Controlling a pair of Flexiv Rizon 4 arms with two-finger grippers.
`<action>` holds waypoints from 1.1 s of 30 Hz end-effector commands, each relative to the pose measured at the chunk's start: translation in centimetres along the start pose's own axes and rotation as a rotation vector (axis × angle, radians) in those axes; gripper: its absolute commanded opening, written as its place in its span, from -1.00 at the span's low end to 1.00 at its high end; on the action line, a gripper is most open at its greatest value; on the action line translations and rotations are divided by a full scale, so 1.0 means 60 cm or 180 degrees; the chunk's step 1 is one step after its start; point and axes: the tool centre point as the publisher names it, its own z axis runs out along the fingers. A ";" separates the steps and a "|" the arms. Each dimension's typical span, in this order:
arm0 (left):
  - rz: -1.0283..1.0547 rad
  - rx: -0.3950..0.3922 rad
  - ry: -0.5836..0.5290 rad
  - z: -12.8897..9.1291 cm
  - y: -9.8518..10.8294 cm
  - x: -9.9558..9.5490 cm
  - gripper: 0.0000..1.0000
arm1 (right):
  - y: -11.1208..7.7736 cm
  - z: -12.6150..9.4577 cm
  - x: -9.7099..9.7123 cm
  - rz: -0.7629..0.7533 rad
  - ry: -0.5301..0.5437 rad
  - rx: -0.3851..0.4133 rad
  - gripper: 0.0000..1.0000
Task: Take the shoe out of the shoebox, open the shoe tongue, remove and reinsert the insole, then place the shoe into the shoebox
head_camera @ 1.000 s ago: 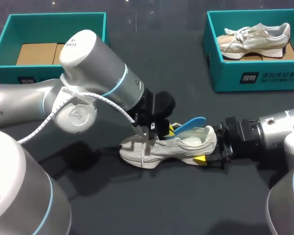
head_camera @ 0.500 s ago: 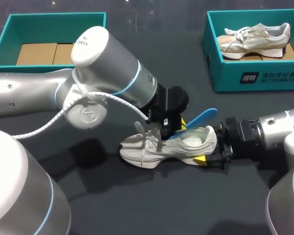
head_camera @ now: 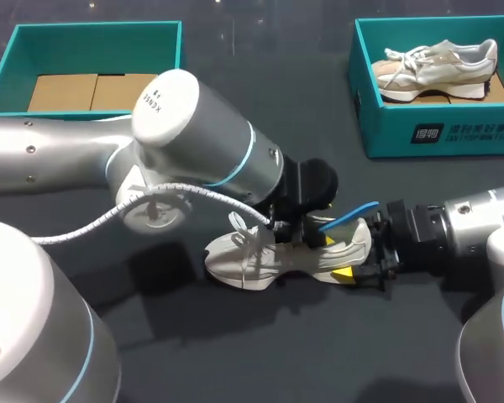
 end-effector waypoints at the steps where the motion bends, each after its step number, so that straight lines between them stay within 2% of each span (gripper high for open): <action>1: 0.0028 0.0128 -0.0055 0.002 0.004 0.008 0.51 | 0.000 0.001 0.004 -0.0001 -0.0003 0.0010 -1.00; 10: 0.0059 0.0198 -0.0232 0.017 -0.021 0.011 0.30 | 0.000 0.001 0.004 -0.0001 -0.0003 0.0010 -1.00; 17: 0.0006 0.0208 -0.0321 0.034 -0.020 0.009 0.08 | 0.000 0.001 0.004 -0.0001 -0.0003 0.0010 -1.00; 33: -0.0134 0.0237 -0.0308 0.054 -0.017 -0.012 -0.12 | 0.000 0.001 0.004 -0.0001 -0.0003 0.0010 -1.00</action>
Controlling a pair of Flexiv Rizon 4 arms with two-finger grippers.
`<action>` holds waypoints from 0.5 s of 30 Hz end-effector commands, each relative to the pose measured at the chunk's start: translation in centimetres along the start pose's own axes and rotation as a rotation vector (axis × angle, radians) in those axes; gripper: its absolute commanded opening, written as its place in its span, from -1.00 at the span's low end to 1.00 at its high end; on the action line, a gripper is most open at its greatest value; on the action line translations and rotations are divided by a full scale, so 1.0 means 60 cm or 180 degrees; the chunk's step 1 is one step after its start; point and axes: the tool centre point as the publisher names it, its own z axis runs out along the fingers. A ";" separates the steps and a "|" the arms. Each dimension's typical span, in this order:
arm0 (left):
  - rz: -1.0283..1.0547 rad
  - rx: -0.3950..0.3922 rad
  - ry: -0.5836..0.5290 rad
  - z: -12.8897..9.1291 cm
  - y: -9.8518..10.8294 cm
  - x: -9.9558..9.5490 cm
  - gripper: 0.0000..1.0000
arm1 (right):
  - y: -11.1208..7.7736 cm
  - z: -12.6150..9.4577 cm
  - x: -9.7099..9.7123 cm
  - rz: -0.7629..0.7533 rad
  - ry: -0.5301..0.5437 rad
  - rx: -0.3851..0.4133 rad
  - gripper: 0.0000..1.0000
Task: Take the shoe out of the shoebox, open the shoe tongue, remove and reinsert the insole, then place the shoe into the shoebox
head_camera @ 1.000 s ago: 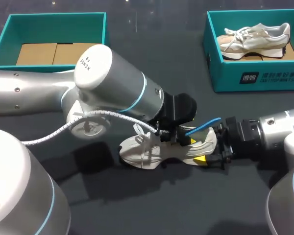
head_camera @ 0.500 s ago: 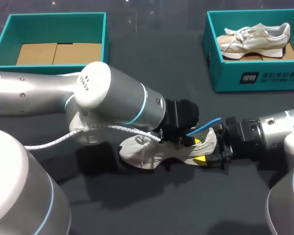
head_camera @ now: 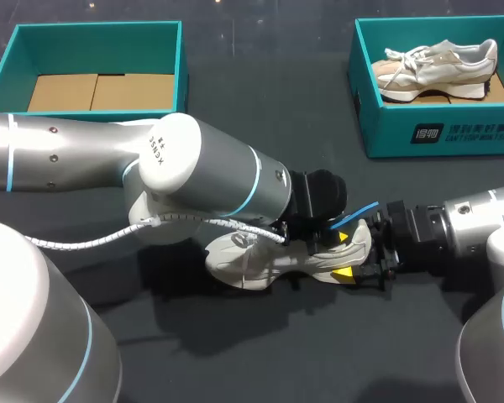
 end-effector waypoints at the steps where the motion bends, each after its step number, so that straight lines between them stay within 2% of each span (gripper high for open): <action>1: -0.0014 0.0012 0.0037 0.013 0.002 -0.004 -0.14 | 0.000 0.001 0.004 -0.0001 -0.0003 0.0010 -1.00; 5: -0.0043 0.0007 0.0047 0.017 0.001 -0.006 -0.21 | 0.000 0.001 0.004 -0.0001 -0.0003 0.0010 -1.00; 8: -0.0086 0.0010 0.0061 0.019 0.002 -0.011 -0.40 | 0.000 0.001 0.004 -0.0001 -0.0003 0.0010 -1.00; 9: -0.0111 0.0015 0.0075 0.019 0.002 -0.012 -0.51 | 0.000 0.001 0.004 -0.0001 -0.0003 0.0010 -1.00; 10: -0.0129 0.0026 0.0096 0.019 0.003 -0.014 -0.79 | 0.000 0.001 0.004 -0.0001 -0.0003 0.0010 -1.00; 11: -0.0131 0.0027 0.0096 0.019 0.004 -0.015 -0.98 | 0.000 0.001 0.004 -0.0001 -0.0003 0.0010 -1.00; 15: -0.0225 0.0105 0.0245 0.010 0.003 -0.021 -1.00 | 0.000 0.001 0.004 -0.0001 -0.0003 0.0010 -1.00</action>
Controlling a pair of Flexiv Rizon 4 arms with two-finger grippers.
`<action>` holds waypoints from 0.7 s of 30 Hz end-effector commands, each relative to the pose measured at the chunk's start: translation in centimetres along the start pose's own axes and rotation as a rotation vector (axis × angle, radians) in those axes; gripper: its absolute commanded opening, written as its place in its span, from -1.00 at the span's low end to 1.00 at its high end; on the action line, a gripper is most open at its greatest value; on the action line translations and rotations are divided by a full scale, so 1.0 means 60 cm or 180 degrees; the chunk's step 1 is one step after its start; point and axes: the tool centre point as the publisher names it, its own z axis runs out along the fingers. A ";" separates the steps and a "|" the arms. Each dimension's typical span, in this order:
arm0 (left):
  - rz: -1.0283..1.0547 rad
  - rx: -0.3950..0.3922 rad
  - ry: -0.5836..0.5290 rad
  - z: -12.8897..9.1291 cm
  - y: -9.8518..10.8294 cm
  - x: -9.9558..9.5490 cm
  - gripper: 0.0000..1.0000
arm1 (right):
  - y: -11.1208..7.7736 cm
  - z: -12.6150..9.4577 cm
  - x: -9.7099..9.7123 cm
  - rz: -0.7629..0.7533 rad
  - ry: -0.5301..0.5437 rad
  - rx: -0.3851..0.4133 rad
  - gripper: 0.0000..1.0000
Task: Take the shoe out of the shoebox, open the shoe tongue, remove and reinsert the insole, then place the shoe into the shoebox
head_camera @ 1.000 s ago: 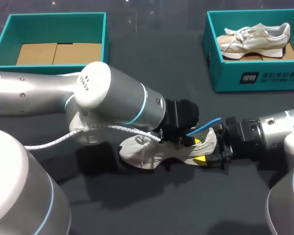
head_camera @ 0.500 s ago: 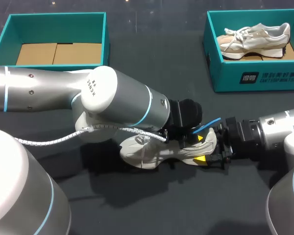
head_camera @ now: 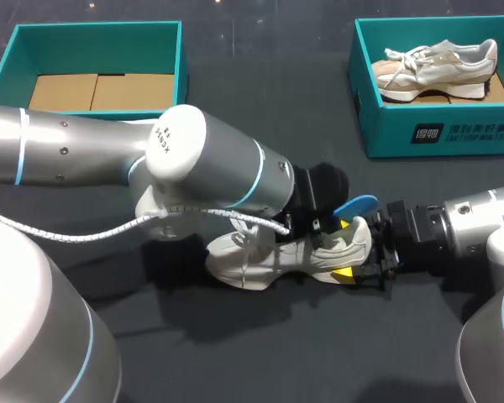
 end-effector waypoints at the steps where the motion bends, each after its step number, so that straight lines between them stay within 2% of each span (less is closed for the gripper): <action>1: -0.0037 0.0076 0.0198 -0.009 0.004 -0.010 -1.00 | 0.001 0.001 0.004 -0.0001 -0.0003 0.0009 -1.00; 10: -0.0132 0.0244 0.0696 -0.054 -0.039 -0.003 -1.00 | 0.001 0.001 0.004 -0.0001 -0.0003 0.0009 -1.00; 15: -0.0072 0.0326 0.0862 -0.099 -0.076 0.012 -1.00 | 0.001 0.001 0.004 -0.0001 -0.0003 0.0009 -1.00; 21: -0.0032 0.0560 0.1200 -0.162 -0.122 0.022 -1.00 | 0.001 0.001 0.004 -0.0001 -0.0003 0.0009 -1.00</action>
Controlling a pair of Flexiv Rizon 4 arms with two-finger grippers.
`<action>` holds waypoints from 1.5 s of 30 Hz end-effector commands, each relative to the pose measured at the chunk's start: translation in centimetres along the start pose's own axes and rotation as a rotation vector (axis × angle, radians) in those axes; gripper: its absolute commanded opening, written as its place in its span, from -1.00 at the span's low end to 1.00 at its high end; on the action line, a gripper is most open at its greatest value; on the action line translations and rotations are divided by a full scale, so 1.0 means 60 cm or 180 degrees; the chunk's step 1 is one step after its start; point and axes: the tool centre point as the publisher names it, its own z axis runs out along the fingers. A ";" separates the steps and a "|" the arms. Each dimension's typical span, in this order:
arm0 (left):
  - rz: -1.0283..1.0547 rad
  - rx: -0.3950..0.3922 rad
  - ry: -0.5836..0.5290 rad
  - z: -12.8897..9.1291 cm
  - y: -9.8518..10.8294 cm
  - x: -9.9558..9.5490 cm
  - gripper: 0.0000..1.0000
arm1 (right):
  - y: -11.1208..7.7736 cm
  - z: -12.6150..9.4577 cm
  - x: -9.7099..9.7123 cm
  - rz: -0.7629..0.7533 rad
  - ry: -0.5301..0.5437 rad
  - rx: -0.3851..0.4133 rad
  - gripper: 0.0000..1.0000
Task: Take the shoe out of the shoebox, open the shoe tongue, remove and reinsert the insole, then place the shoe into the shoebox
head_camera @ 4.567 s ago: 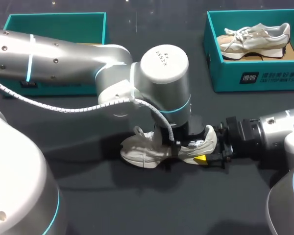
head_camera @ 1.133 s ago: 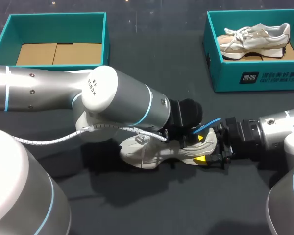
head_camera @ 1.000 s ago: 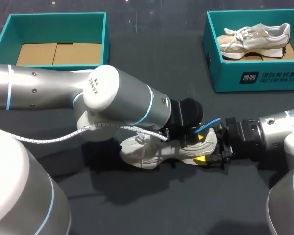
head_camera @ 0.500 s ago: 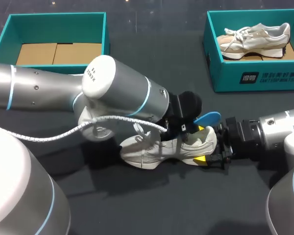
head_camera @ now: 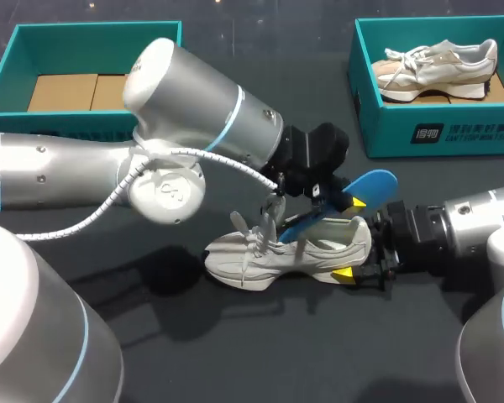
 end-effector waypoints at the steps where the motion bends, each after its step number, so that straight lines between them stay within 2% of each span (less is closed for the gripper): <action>1: -0.0015 0.0084 0.0398 -0.070 -0.028 0.016 -1.00 | 0.000 0.001 0.003 0.0000 -0.0004 0.0010 -1.00; 3: -0.0002 0.0103 0.0525 -0.087 -0.045 0.022 -1.00 | 0.000 0.001 0.003 0.0000 -0.0004 0.0010 -1.00; 20: -0.0002 0.0103 0.0525 -0.087 -0.045 0.022 -1.00 | 0.000 0.001 0.003 0.0000 -0.0004 0.0010 -1.00; 23: -0.0023 0.0317 0.0503 -0.121 -0.066 0.043 -1.00 | 0.000 0.001 0.003 0.0000 -0.0004 0.0010 -1.00; 27: -0.0064 0.0714 0.0492 -0.182 -0.101 0.056 -1.00 | 0.000 0.001 0.003 0.0000 -0.0004 0.0010 -1.00; 31: -0.0103 0.0985 0.0420 -0.242 -0.120 0.079 -1.00 | 0.000 0.001 0.003 0.0000 -0.0004 0.0010 -1.00; 34: -0.0188 0.1223 0.0541 -0.291 -0.136 0.102 -1.00 | 0.000 0.001 0.003 0.0000 -0.0004 0.0010 -1.00; 45: -0.0188 0.1223 0.0541 -0.291 -0.136 0.102 -1.00 | 0.000 0.001 0.003 0.0000 -0.0004 0.0010 -1.00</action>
